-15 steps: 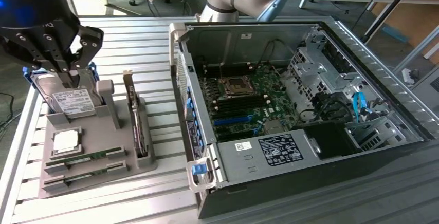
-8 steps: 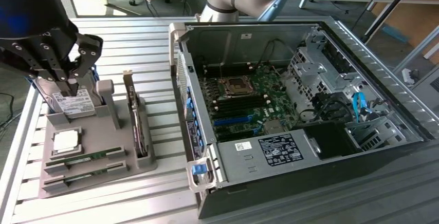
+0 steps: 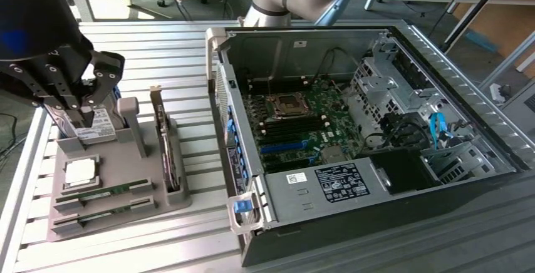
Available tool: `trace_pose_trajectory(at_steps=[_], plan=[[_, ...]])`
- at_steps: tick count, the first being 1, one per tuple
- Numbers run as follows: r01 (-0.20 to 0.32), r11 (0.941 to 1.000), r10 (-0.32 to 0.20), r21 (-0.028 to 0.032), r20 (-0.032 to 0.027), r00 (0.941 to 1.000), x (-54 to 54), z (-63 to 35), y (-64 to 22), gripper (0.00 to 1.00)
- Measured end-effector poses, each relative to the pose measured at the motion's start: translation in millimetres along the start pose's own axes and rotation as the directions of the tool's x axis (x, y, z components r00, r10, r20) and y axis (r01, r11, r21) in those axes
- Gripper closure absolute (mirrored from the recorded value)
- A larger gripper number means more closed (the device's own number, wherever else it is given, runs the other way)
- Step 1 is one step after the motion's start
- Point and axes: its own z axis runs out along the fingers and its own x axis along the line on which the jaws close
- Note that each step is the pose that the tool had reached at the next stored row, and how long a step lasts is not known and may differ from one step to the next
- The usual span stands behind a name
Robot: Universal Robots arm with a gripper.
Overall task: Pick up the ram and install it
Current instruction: 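Reach for the ram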
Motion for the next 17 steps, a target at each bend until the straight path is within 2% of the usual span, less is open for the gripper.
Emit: trace_pose_trajectory(at_steps=[9, 17], plan=[[0.0, 1.0, 0.0, 0.0026, 0.0003, 1.0, -1.7, -0.9, -23.6, 0.9], [0.0, 1.0, 0.0, 0.0051, 0.0003, 1.0, -3.6, -2.0, -49.1, 0.9]])
